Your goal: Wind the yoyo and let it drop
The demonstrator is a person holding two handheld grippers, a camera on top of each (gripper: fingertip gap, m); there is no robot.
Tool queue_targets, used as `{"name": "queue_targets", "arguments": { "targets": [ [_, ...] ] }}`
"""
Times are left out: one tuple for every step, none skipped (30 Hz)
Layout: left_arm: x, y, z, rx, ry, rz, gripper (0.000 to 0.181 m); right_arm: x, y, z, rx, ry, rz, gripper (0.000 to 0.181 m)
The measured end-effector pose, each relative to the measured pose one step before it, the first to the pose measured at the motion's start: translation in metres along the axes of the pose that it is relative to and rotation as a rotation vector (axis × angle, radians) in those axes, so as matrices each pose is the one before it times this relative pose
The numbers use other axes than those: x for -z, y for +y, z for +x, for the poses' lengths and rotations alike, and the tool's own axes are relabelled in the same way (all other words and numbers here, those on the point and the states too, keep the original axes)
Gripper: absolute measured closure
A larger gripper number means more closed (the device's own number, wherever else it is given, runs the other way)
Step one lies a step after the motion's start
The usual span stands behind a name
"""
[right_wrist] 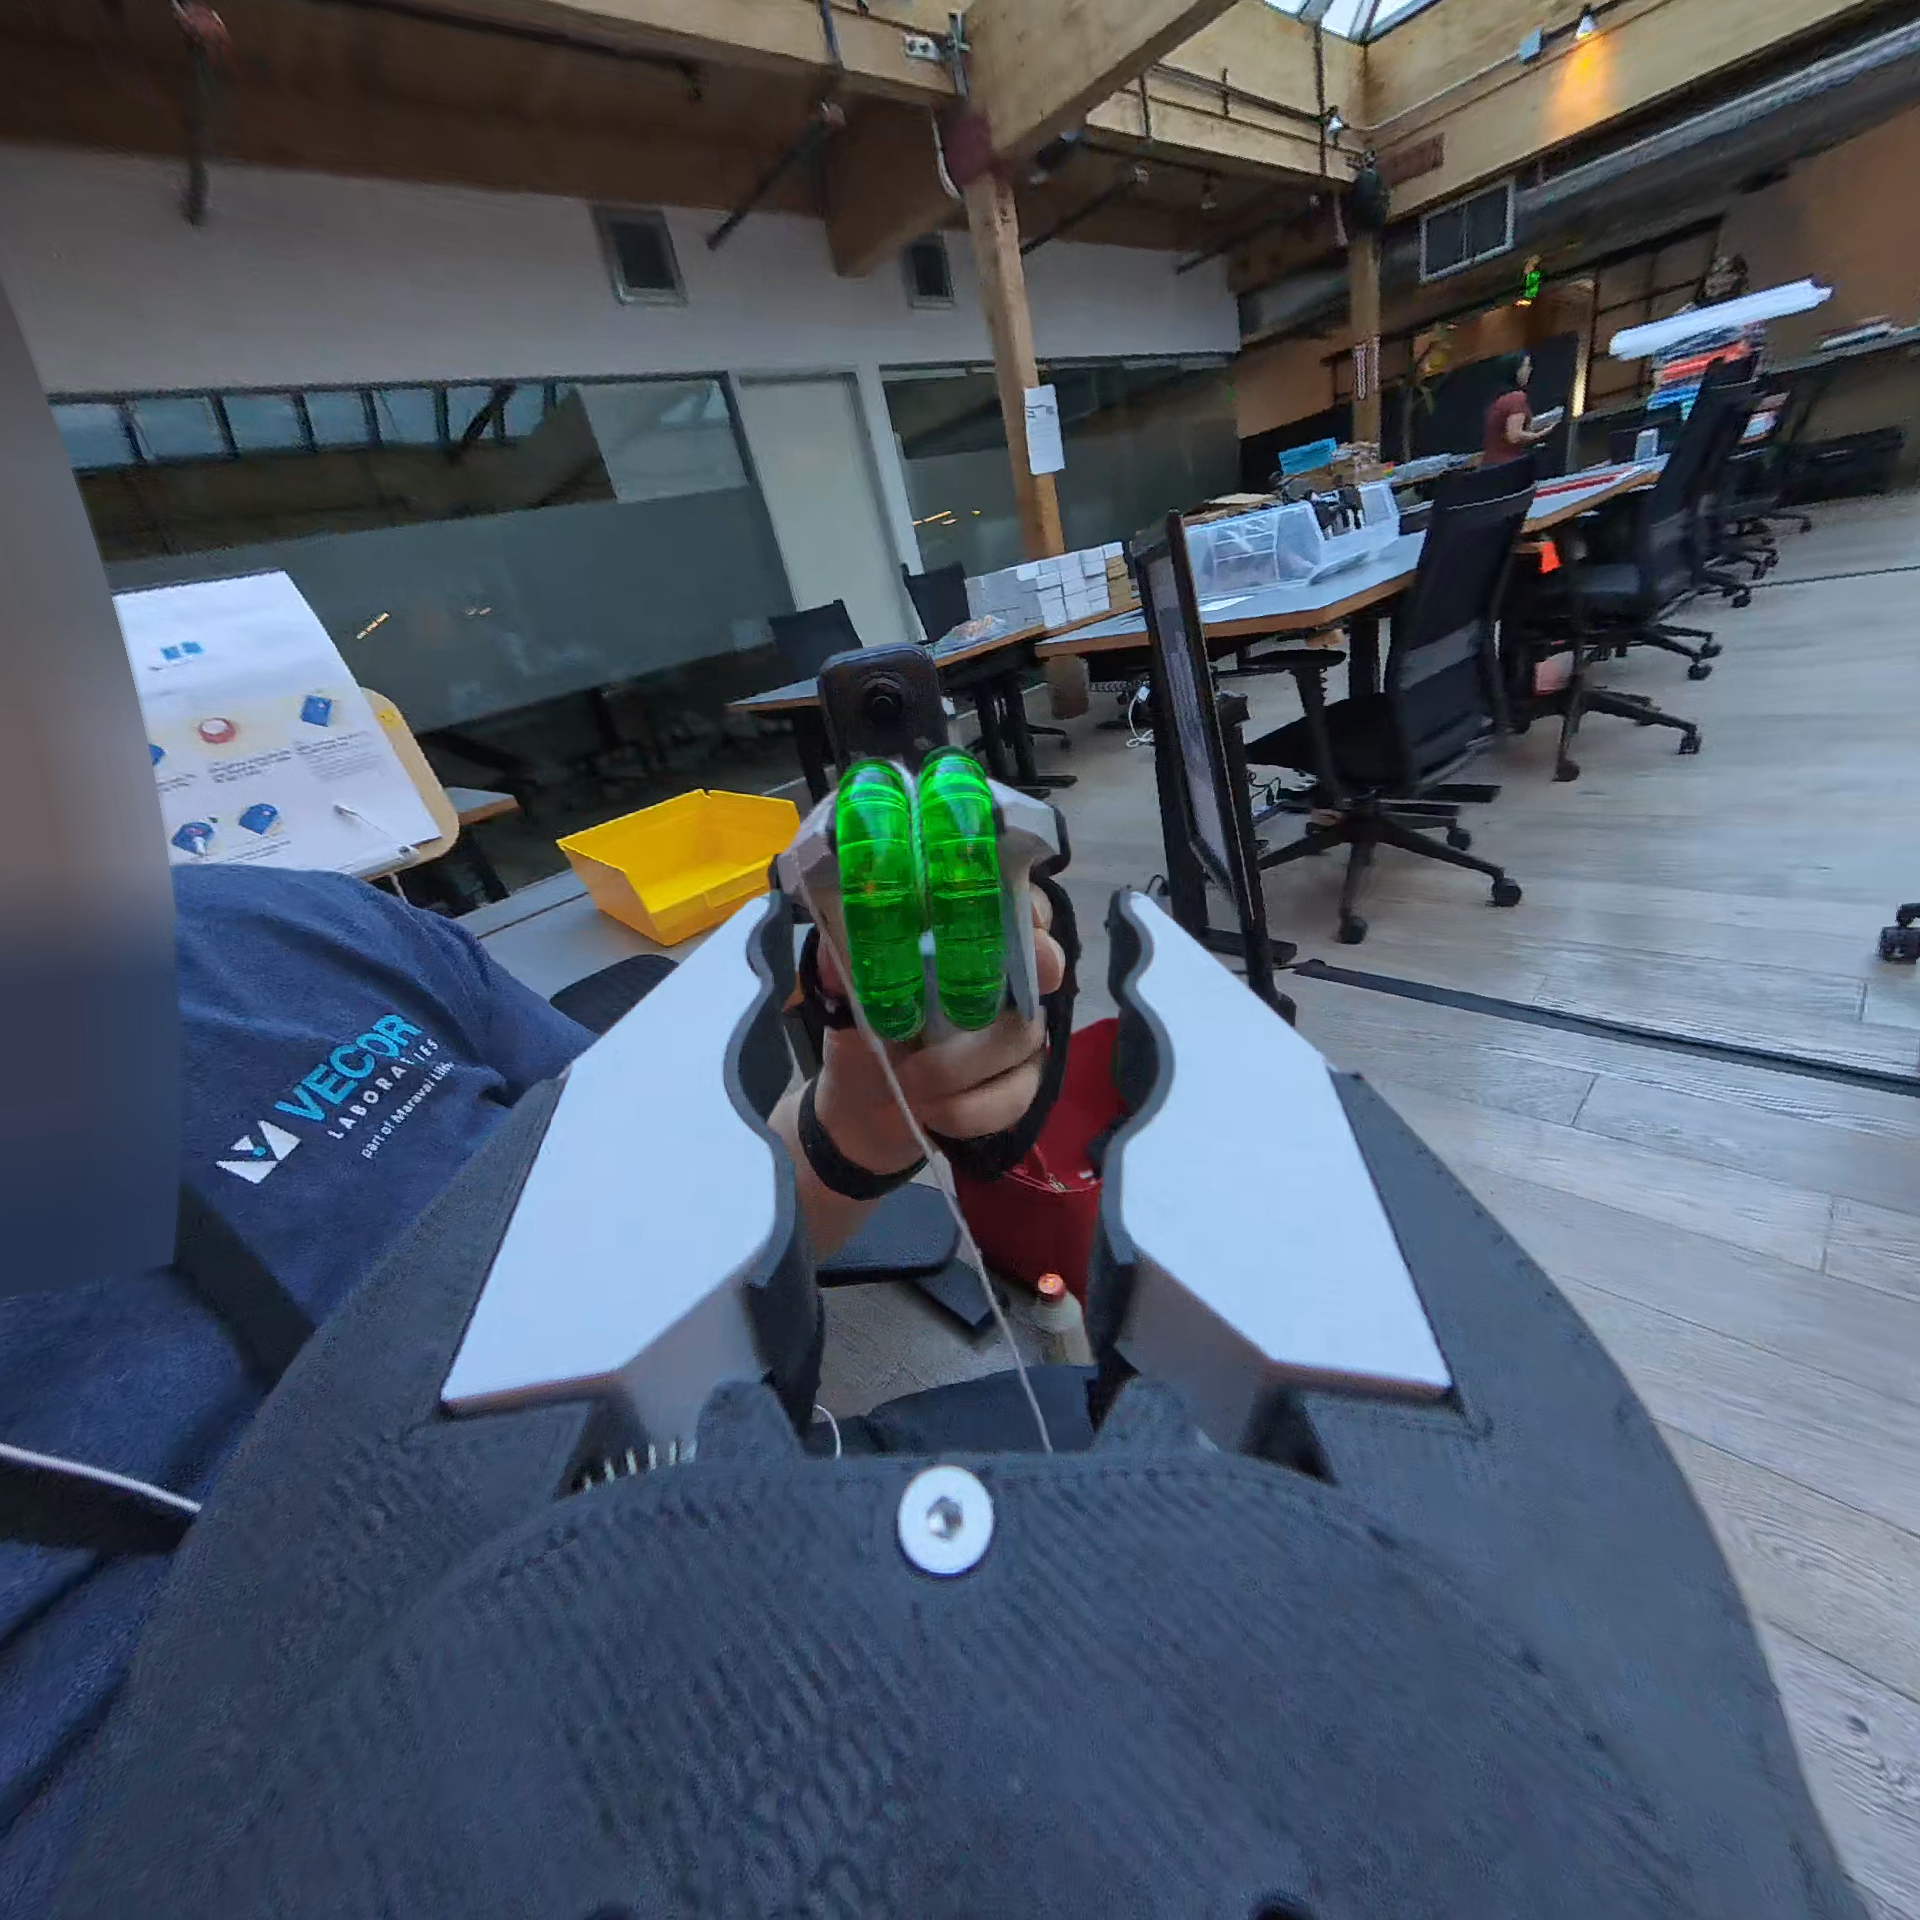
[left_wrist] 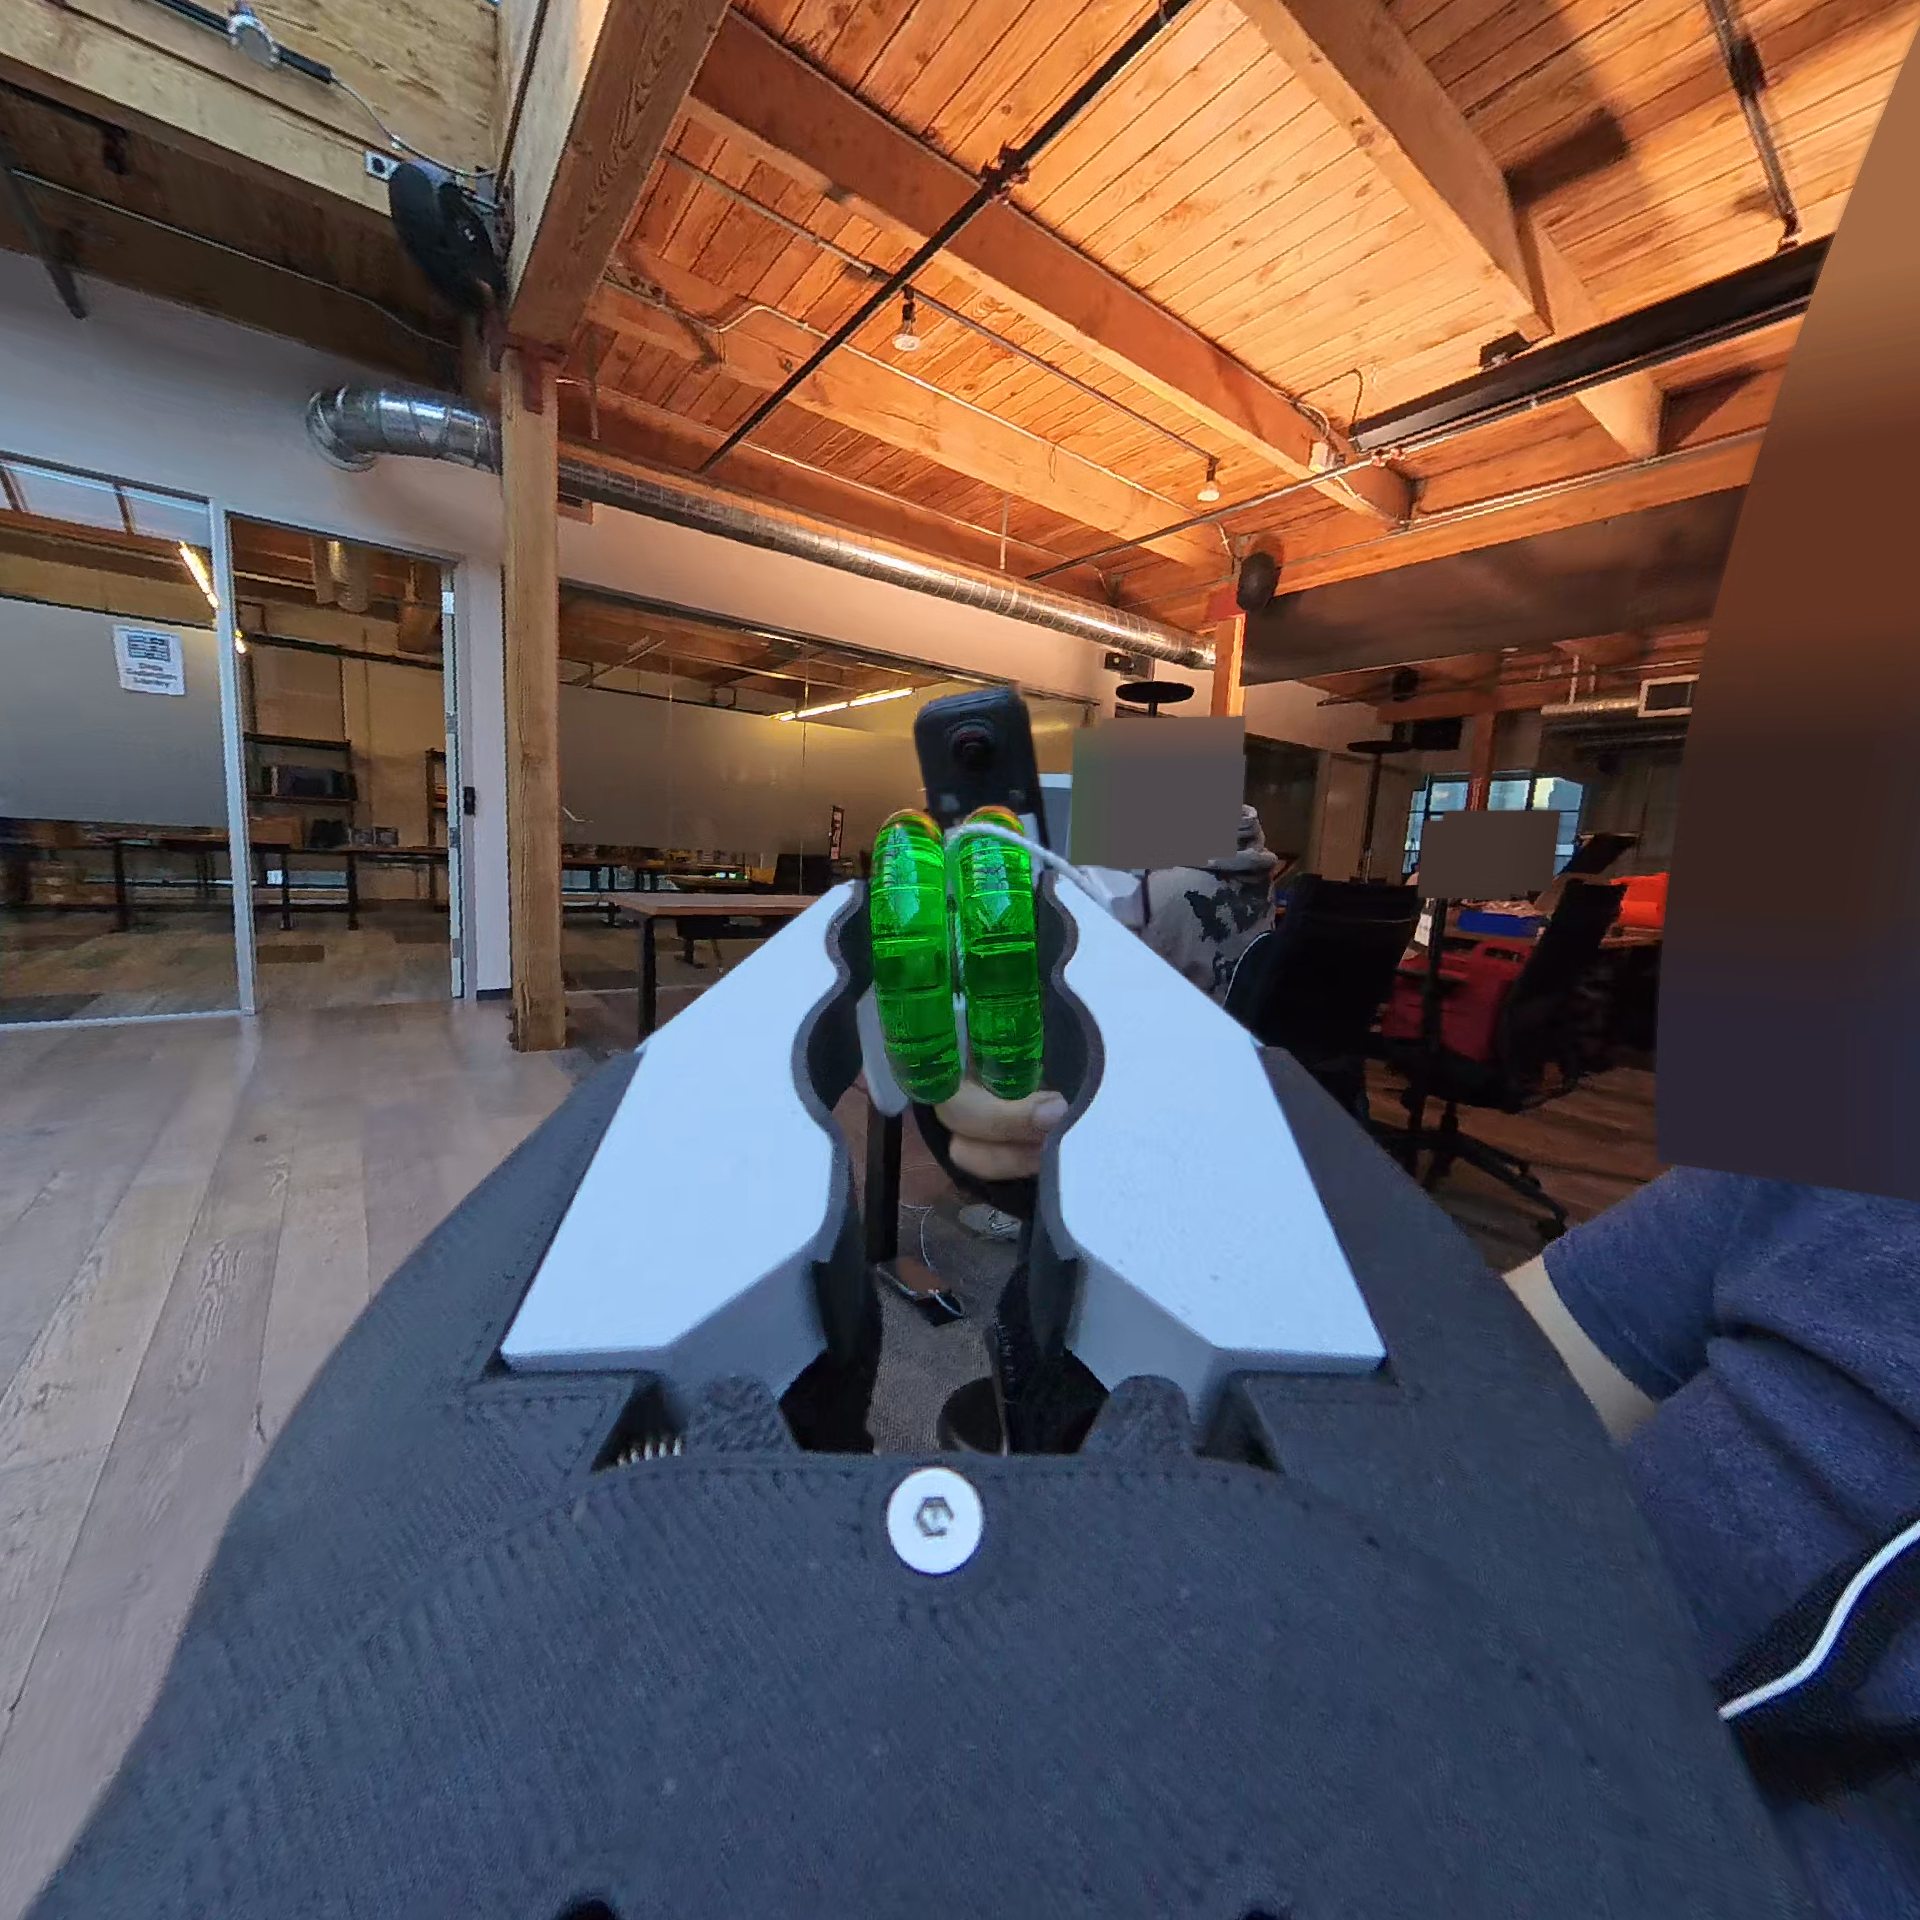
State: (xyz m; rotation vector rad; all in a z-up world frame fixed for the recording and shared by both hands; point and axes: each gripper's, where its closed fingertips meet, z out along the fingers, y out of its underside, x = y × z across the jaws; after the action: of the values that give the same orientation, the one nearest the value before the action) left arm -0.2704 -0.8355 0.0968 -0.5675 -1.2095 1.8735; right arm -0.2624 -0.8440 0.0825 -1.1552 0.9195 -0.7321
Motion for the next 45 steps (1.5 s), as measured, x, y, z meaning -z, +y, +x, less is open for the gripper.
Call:
{"name": "queue_targets", "arguments": {
  "targets": [
    [-0.00134, 0.00093, 0.00149, 0.0144, 0.0108, 0.0063, 0.151, -0.00168, 0.00225, 0.00158, -0.0056, -0.0033, 0.0008, 0.13],
    [-0.00129, 0.00139, 0.00153, 0.017, 0.0133, 0.0026, 0.151, -0.00141, 0.00218, -0.00281, 0.0013, -0.0257, -0.0024, 0.136],
    [-0.00084, 0.00118, 0.00024, 0.0165, 0.0062, 0.005, 0.151, -0.00075, 0.00224, -0.00609, -0.0029, -0.0435, -0.0082, 0.147],
    [-0.00062, 0.00082, 0.00005, 0.0146, 0.005, 0.0071, 0.151, -0.00005, 0.00106, -0.00357, -0.0057, -0.0255, -0.0069, 0.152],
    [-0.00027, 0.00056, 0.00007, 0.0148, 0.0062, 0.008, 0.151, 0.00087, 0.00044, 0.00039, 0.0032, 0.0059, -0.0048, 0.152],
    [-0.00037, 0.0012, -0.001, 0.0182, 0.0022, 0.006, 0.151, 0.0013, 0.00026, 0.0007, 0.0115, 0.0131, -0.007, 0.152],
    [-0.0005, 0.00166, -0.00164, 0.0282, 0.0003, 0.0098, 0.151, 0.00173, -0.00133, 0.00162, 0.008, 0.0186, 0.0041, 0.152],
    [-0.00023, 0.00201, -0.00233, 0.0427, -0.0018, 0.0135, 0.152, 0.0019, -0.00121, 0.00225, -0.0123, 0.0198, -0.0008, 0.152],
    [0.00045, 0.00223, -0.00175, 0.0537, 0.0071, 0.0156, 0.151, 0.00184, -0.00135, 0.00145, -0.0074, 0.0124, 0.0003, 0.152],
    [0.0013, 0.00226, -0.00107, 0.0564, 0.0178, 0.0149, 0.15, 0.00215, -0.00113, 0.00136, -0.0024, 0.0125, -0.0029, 0.152],
    [0.00236, 0.00306, -0.00214, 0.0569, 0.0154, 0.0094, 0.145, 0.00273, -0.00163, 0.00282, 0.002, 0.0253, -0.001, 0.152],
    [0.00301, 0.00366, -0.00347, 0.0531, 0.0099, 0.0023, 0.14, 0.00305, -0.00125, 0.00305, 0.0089, 0.0291, -0.0046, 0.152],
    [0.00323, 0.00367, -0.0022, 0.0487, 0.018, -0.0006, 0.138, 0.003, -0.00084, 0.0026, 0.011, 0.0256, -0.0077, 0.152],
    [0.00334, 0.00288, -0.00058, 0.0458, 0.0268, 0.0021, 0.14, 0.00283, -0.00047, 0.00218, 0.0074, 0.0202, -0.0108, 0.152],
    [0.00274, 0.00218, -0.00088, 0.0381, 0.0201, 0.0034, 0.141, 0.00218, -0.00002, 0.00242, 0.0001, 0.0186, -0.0142, 0.153],
    [0.0017, 0.00299, -0.00182, 0.0229, 0.0066, -0.0041, 0.14, 0.00171, 0.00025, 0.00279, 0.0024, 0.0213, -0.0169, 0.152],
    [0.00045, 0.00443, -0.00143, 0.0006, 0.0011, -0.0171, 0.138, 0.00109, 0.00029, 0.00259, 0.0047, 0.0207, -0.0166, 0.152],
    [-0.0004, 0.00548, -0.00275, -0.0238, -0.0145, -0.0288, 0.137, 0.00069, 0.00015, 0.00131, 0.0075, 0.0129, -0.0142, 0.152],
    [0.00009, 0.00406, -0.0067, -0.0453, -0.0464, -0.0276, 0.138, 0.00051, -0.00101, -0.00048, 0.0054, 0.0004, -0.0038, 0.153],
    [0.00158, -0.00004, -0.00887, -0.0509, -0.0639, -0.0068, 0.14, 0.00065, -0.00113, -0.00075, -0.0068, -0.0042, -0.0018, 0.152],
    [0.00293, -0.00472, -0.00801, -0.0404, -0.0546, 0.0189, 0.143, 0.00105, -0.00126, -0.00047, -0.0075, -0.0038, 0.0024, 0.152],
    [0.0031, -0.00737, -0.00476, -0.0274, -0.0288, 0.0301, 0.143, 0.00108, -0.00165, -0.0009, -0.0047, -0.0077, 0.0074, 0.153],
    [0.00174, -0.00649, -0.00079, -0.0231, -0.0049, 0.0175, 0.142, 0.00077, -0.00152, -0.00147, -0.0063, -0.0135, 0.0102, 0.153],
    [-0.00099, -0.00289, 0.00203, -0.0335, 0.0031, -0.0112, 0.138, 0.00021, -0.00049, -0.00184, -0.0098, -0.0174, 0.0064, 0.152],
    [-0.00366, 0.00047, 0.00415, -0.0529, 0.0023, -0.037, 0.133, -0.00043, -0.00003, -0.00158, -0.0098, -0.0174, 0.0063, 0.152],
    [-0.00553, 0.00166, 0.00453, -0.0628, -0.0032, -0.0471, 0.126, -0.00102, 0.00054, -0.00111, -0.0068, -0.0168, 0.005, 0.152],
    [-0.00602, 0.00005, 0.005, -0.0575, 0.0008, -0.0397, 0.119, -0.00122, 0.00046, -0.00089, -0.0034, -0.0153, 0.0067, 0.152],
    [-0.00552, -0.0024, 0.00486, -0.0412, 0.011, -0.0251, 0.117, -0.0015, 0.00084, -0.0004, -0.0051, -0.0128, 0.006, 0.152],
    [-0.00469, -0.00361, 0.00292, -0.0247, 0.0108, -0.0158, 0.119, -0.00136, 0.00031, -0.00139, 0.0019, -0.0182, 0.0095, 0.152],
    [-0.00375, -0.00319, 0.00183, -0.0157, 0.0158, -0.0136, 0.126, -0.00133, 0.00009, -0.00234, 0.005, -0.0231, 0.0127, 0.152],
    [-0.00288, -0.00212, 0.00407, -0.0137, 0.0362, -0.017, 0.137, -0.00108, 0.00047, -0.00043, 0.0026, -0.0114, 0.0107, 0.151],
    [-0.00182, -0.00207, 0.00318, -0.0099, 0.0341, -0.0168, 0.15, 0.0004, -0.00205, 0.00076, 0.0166, -0.0022, 0.0261, 0.152],
    [-0.00152, -0.00221, -0.00106, 0.0012, 0.008, -0.0138, 0.151, 0.00125, -0.00266, -0.00001, 0.0343, -0.0042, 0.0335, 0.152],
    [-0.00172, -0.00224, -0.00065, 0.0114, 0.0052, -0.0108, 0.151, 0.0018, -0.00222, -0.00002, 0.0476, -0.0016, 0.0369, 0.152],
    [-0.00129, -0.00422, -0.00124, 0.0137, -0.0042, 0.0074, 0.152, 0.00283, -0.00082, 0.00197, 0.0622, 0.0098, 0.0397, 0.146],
    [-0.00042, -0.00556, -0.00196, 0.0076, -0.0119, 0.019, 0.152, 0.00406, -0.00039, 0.00608, 0.0454, 0.0333, 0.0538, 0.122],
    [-0.00036, -0.00503, -0.00107, 0.0029, -0.0057, 0.0135, 0.152, 0.00363, 0.0039, 0.00744, 0.0085, 0.0304, 0.0467, 0.108],
    [-0.00032, -0.0047, 0.00021, 0.0, 0.0012, 0.0108, 0.152, 0.00145, 0.01298, 0.00459, -0.0382, -0.0046, 0.0055, 0.107],
    [-0.00021, -0.0052, 0.00022, -0.0024, -0.0008, 0.0151, 0.152, -0.00236, 0.02019, 0.00252, -0.0749, -0.0276, -0.0194, 0.103],
    [-0.00027, -0.00492, 0.00003, -0.0075, -0.0024, 0.0141, 0.152, -0.00526, 0.02584, 0.00513, -0.0903, -0.0189, -0.0441, 0.098],
    [-0.00002, -0.00363, -0.00053, -0.0118, -0.004, 0.0036, 0.152, -0.0062, 0.02922, 0.00732, -0.079, -0.0108, -0.0721, 0.103],
    [0.00053, -0.00262, -0.00209, -0.0172, -0.0122, -0.0052, 0.152, -0.00461, 0.02609, 0.00338, -0.0465, -0.0332, -0.0728, 0.136],
    [0.00191, -0.00251, -0.00399, -0.0242, -0.0229, -0.0076, 0.152, -0.00104, 0.01622, 0.00063, -0.0233, -0.0424, -0.0262, 0.181],
    [0.0037, -0.00227, -0.00511, -0.027, -0.0279, -0.0104, 0.152, 0.0032, 0.00281, 0.0081, -0.0187, 0.0179, 0.0403, 0.181],
    [0.00574, -0.00096, -0.00585, -0.0269, -0.0301, -0.0179, 0.152, 0.0081, -0.00326, 0.01065, -0.01, 0.0426, 0.0519, 0.181]
  ]
}}
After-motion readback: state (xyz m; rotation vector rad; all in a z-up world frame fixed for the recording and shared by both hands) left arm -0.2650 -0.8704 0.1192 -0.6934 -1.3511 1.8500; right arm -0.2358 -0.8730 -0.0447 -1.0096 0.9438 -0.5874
